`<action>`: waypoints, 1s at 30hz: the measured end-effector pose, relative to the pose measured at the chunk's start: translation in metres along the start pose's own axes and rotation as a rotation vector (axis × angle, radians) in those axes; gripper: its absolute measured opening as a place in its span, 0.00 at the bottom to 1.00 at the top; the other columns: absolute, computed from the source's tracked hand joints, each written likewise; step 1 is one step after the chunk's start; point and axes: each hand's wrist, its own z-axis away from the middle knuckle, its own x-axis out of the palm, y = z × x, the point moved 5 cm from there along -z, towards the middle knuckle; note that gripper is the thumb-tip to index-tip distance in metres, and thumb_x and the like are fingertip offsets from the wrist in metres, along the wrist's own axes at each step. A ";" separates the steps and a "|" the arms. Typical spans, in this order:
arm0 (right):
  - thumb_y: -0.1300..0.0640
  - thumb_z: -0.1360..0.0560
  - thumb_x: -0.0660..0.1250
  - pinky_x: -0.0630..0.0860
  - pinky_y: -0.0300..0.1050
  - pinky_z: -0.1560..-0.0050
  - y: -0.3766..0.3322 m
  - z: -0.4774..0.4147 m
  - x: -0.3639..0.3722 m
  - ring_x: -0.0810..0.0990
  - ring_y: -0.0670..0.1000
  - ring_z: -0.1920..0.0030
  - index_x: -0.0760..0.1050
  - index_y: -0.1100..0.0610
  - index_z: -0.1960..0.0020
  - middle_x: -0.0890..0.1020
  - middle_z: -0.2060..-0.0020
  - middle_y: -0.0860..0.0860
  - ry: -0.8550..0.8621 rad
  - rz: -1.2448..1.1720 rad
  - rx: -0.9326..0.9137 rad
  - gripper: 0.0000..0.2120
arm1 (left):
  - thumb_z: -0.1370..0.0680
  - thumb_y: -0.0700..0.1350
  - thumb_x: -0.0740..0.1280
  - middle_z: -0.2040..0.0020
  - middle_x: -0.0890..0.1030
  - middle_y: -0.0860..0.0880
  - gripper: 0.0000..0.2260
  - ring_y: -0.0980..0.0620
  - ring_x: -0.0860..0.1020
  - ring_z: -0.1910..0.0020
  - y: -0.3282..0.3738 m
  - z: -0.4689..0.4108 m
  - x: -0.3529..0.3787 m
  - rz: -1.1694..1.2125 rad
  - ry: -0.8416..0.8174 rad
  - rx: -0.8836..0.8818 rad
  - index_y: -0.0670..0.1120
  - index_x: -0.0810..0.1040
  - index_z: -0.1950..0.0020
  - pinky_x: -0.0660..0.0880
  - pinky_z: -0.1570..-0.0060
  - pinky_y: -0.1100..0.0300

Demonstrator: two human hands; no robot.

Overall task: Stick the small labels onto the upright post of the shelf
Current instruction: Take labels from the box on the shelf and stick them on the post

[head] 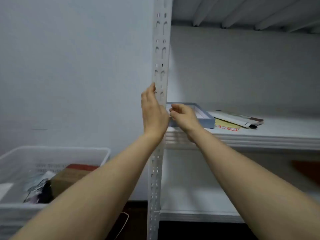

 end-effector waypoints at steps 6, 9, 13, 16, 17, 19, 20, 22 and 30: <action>0.70 0.26 0.61 0.76 0.39 0.47 0.007 0.006 0.030 0.79 0.49 0.47 0.73 0.62 0.40 0.80 0.44 0.55 -0.093 -0.081 0.002 0.16 | 0.18 0.41 0.53 0.27 0.65 0.47 0.21 0.50 0.65 0.29 -0.040 -0.006 -0.010 0.180 -0.106 -0.418 0.45 0.58 0.24 0.62 0.32 0.59; 0.72 0.28 0.62 0.75 0.44 0.40 0.014 -0.001 0.034 0.79 0.50 0.45 0.71 0.61 0.37 0.80 0.44 0.54 -0.066 -0.147 0.020 0.20 | 0.18 0.47 0.52 0.36 0.77 0.47 0.17 0.51 0.75 0.40 -0.054 -0.007 -0.007 0.329 -0.176 -0.556 0.44 0.75 0.36 0.70 0.44 0.60; 0.71 0.29 0.64 0.77 0.43 0.45 0.018 -0.005 0.039 0.80 0.48 0.49 0.72 0.58 0.37 0.81 0.48 0.52 -0.049 -0.110 0.005 0.22 | 0.19 0.52 0.52 0.56 0.77 0.50 0.15 0.54 0.73 0.57 -0.075 -0.008 -0.006 0.405 -0.241 -0.630 0.48 0.73 0.58 0.69 0.52 0.59; 0.69 0.29 0.64 0.78 0.46 0.45 0.021 -0.008 0.042 0.80 0.50 0.48 0.73 0.58 0.38 0.81 0.47 0.53 -0.016 -0.097 0.010 0.21 | 0.19 0.53 0.54 0.57 0.82 0.53 0.17 0.54 0.78 0.54 -0.080 -0.007 -0.003 0.423 -0.304 -0.599 0.49 0.78 0.58 0.71 0.44 0.57; 0.68 0.29 0.64 0.78 0.47 0.45 0.023 -0.009 0.043 0.80 0.50 0.47 0.73 0.58 0.38 0.81 0.47 0.53 -0.001 -0.100 0.012 0.20 | 0.19 0.54 0.55 0.56 0.83 0.53 0.16 0.55 0.79 0.53 -0.081 -0.008 -0.002 0.435 -0.307 -0.588 0.51 0.80 0.57 0.72 0.42 0.57; 0.65 0.29 0.65 0.78 0.46 0.46 0.024 -0.010 0.045 0.80 0.51 0.48 0.72 0.59 0.38 0.81 0.47 0.53 0.023 -0.103 0.023 0.19 | 0.19 0.56 0.57 0.54 0.83 0.51 0.15 0.55 0.80 0.52 -0.081 -0.009 0.000 0.448 -0.317 -0.572 0.51 0.81 0.54 0.73 0.42 0.57; 0.64 0.28 0.66 0.78 0.45 0.47 0.023 -0.010 0.045 0.79 0.51 0.48 0.71 0.59 0.38 0.80 0.47 0.53 0.030 -0.102 0.022 0.19 | 0.20 0.57 0.59 0.52 0.84 0.51 0.15 0.55 0.81 0.51 -0.080 -0.009 0.001 0.450 -0.322 -0.566 0.51 0.81 0.53 0.74 0.42 0.57; 0.64 0.28 0.66 0.78 0.45 0.49 0.024 -0.011 0.045 0.80 0.51 0.50 0.71 0.59 0.38 0.80 0.49 0.53 0.034 -0.112 0.020 0.18 | 0.21 0.58 0.61 0.50 0.84 0.50 0.15 0.54 0.81 0.50 -0.082 -0.011 0.004 0.443 -0.328 -0.555 0.50 0.81 0.51 0.76 0.43 0.57; 0.64 0.31 0.67 0.79 0.51 0.46 0.030 -0.015 0.045 0.81 0.50 0.52 0.75 0.58 0.42 0.82 0.53 0.51 0.118 -0.098 -0.008 0.17 | 0.20 0.52 0.62 0.57 0.84 0.51 0.12 0.58 0.82 0.59 -0.091 -0.010 0.010 0.505 -0.282 -0.500 0.47 0.82 0.49 0.78 0.55 0.64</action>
